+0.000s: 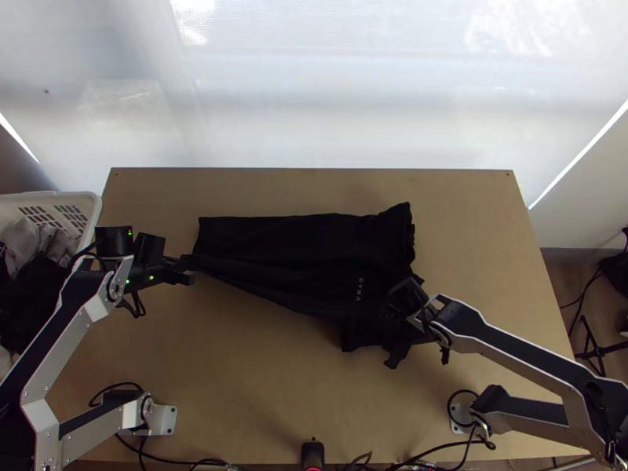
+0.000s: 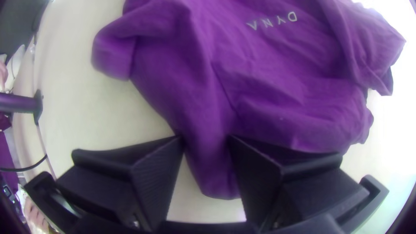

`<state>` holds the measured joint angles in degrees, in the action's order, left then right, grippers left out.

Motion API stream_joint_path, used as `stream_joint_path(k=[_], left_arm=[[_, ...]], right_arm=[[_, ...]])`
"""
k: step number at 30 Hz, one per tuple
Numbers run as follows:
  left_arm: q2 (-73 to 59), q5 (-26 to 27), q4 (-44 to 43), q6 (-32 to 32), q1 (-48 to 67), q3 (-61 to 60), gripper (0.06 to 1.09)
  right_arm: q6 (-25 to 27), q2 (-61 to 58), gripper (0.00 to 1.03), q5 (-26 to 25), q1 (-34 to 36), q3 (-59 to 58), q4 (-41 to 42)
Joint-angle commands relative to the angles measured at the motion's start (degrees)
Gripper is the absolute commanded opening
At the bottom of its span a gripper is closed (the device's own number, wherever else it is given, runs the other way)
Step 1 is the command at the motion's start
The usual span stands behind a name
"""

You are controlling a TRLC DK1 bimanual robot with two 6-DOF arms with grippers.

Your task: Fold the t-shirt

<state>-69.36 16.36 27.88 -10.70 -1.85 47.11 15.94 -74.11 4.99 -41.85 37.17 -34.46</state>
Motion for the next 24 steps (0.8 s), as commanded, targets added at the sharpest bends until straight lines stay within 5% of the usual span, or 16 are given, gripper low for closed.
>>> stream_joint_path(k=[1,4,24], left_arm=[[0.1,0.2,0.1,-0.3,-0.2,-0.1,0.09],[0.4,0.2,0.2,-0.3,-0.3,-0.1,0.09],[8.4,0.5,6.0,-1.3,-2.9,0.8,0.09]], right_arm=[[0.7,-1.7,0.19,-0.3,0.9,-0.1,1.8],[0.7,-0.2,0.03,-0.3,1.5,0.5,1.7],[0.8,3.2,0.03,-0.4,13.1,18.7,-4.2]])
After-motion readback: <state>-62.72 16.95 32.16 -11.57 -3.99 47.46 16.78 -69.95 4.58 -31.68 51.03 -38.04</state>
